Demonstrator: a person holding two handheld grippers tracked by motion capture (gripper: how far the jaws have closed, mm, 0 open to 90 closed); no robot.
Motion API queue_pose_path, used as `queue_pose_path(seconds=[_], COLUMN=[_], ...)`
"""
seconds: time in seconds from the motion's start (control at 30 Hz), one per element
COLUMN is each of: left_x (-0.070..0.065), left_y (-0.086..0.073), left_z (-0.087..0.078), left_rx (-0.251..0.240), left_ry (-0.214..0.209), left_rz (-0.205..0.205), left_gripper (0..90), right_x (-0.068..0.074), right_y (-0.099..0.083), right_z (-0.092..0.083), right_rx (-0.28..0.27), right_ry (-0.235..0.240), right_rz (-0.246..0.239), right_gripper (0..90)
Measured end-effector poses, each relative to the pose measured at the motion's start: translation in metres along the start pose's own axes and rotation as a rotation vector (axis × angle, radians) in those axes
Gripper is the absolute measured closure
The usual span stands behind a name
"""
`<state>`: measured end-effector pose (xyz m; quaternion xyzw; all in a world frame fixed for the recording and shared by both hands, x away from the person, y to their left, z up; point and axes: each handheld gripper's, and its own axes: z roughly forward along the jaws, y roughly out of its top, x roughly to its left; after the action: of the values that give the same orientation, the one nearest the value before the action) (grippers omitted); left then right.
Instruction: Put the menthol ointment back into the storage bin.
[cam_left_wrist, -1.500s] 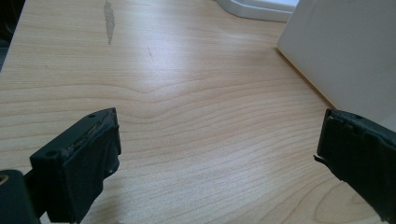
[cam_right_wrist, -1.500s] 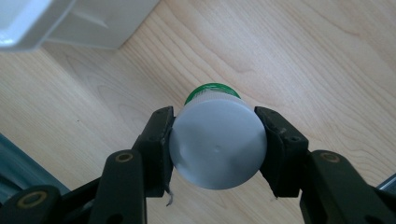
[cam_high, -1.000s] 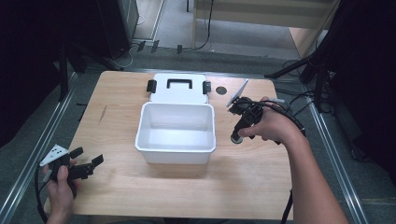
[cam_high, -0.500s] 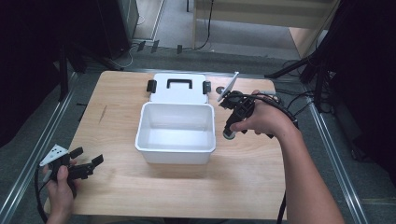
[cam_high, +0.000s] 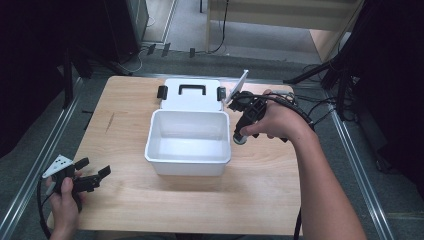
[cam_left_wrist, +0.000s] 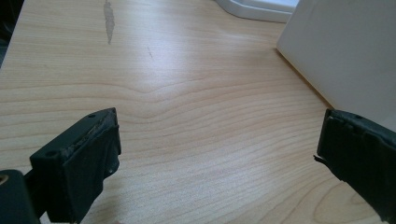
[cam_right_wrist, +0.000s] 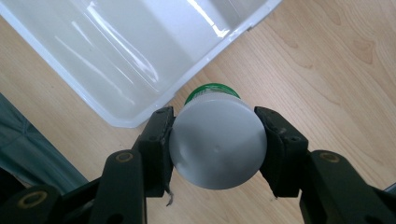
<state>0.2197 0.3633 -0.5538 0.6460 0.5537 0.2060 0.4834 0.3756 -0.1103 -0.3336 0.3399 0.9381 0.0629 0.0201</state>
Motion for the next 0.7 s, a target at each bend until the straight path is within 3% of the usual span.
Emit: queue_pose_path(seconds=[0.7], left_x=[0.000], left_y=[0.000], left_z=[0.000], left_rx=[0.002], left_ry=[-0.002], left_rz=[-0.003], left_gripper=[0.3], right_x=[0.021], right_y=[0.027], right_z=[0.002], right_rx=[-0.001], right_ry=[0.016], right_rz=[-0.053], right_gripper=[51.6])
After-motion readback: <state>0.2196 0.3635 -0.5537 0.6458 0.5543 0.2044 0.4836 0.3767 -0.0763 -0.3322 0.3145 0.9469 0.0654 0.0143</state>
